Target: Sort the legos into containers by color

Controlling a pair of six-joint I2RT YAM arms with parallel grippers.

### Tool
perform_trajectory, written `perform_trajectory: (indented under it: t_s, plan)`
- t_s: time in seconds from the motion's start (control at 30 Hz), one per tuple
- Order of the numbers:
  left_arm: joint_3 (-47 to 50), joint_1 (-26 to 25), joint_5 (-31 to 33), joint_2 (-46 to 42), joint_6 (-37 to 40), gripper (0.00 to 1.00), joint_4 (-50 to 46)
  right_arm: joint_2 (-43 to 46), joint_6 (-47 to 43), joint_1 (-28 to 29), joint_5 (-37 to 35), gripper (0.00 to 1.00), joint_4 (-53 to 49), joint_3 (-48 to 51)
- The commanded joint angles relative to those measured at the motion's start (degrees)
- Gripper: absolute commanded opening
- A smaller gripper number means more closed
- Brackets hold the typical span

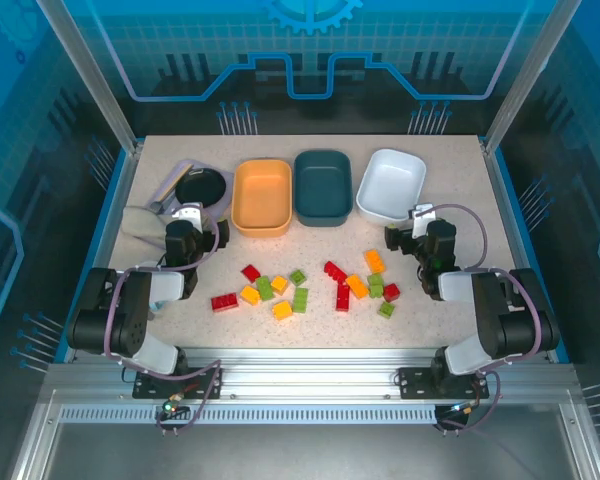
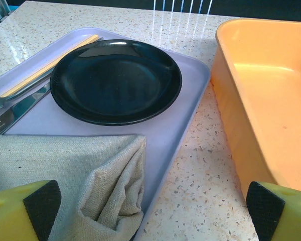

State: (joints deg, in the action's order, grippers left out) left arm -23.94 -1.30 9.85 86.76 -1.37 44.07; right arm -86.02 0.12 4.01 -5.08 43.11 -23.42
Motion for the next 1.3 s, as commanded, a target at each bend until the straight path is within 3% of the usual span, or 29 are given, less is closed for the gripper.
perform_trajectory:
  t_s: [0.0,0.6,0.73,0.83,0.97,1.07,1.13,1.17,1.2,1.23,1.27]
  plan:
    - [0.71,-0.37,1.05,0.05,-0.14,0.99,1.97,-0.22,-0.37,-0.64,1.04,1.0,0.83,-1.01]
    - [0.17,-0.49,0.8,-0.94,0.25,0.99,0.49,0.12,-0.24,-0.59,0.4,1.0,0.8,-1.11]
    - [-6.35,-4.85,8.17,-7.58,3.06,0.99,-15.2,8.42,0.78,0.79,-6.62,1.0,-17.36,-8.44]
    - [-8.87,-9.2,12.96,-12.71,4.14,0.99,-17.58,15.29,2.47,2.36,-10.71,1.0,-20.48,-12.3]
    - [-16.5,-14.17,18.46,-17.85,5.15,0.99,-22.77,21.11,5.36,5.6,-16.63,1.0,-35.69,-26.3]
    - [-23.33,-17.3,19.73,-20.03,6.02,0.99,-24.57,21.26,18.12,6.65,-18.27,1.0,-54.45,-42.71]
    - [-29.91,-17.43,21.8,-20.41,-3.74,0.99,-32.18,17.61,31.89,4.14,-11.89,1.0,-73.89,-54.7]
    - [-35.43,-17.17,22.94,-20.12,-13.8,0.99,-42.85,15.74,38.07,3.31,-11.36,1.0,-83.69,-58.69]
    - [-42.67,-16.32,22.4,-19.11,-26.1,0.99,-60.94,14.05,41.82,2.38,-9.25,1.0,-89.69,-61.02]
    - [-49.47,-15.52,21.78,-17.41,-34.51,0.99,-73.58,13.0,39.96,0.4,-1.18,1.0,-90.62,-61.3]
    - [-51.8,-14.56,19.12,-16.08,-36.65,0.99,-77.35,12.42,39.22,0.0,1.82,0.97,-91.96,-61.47]
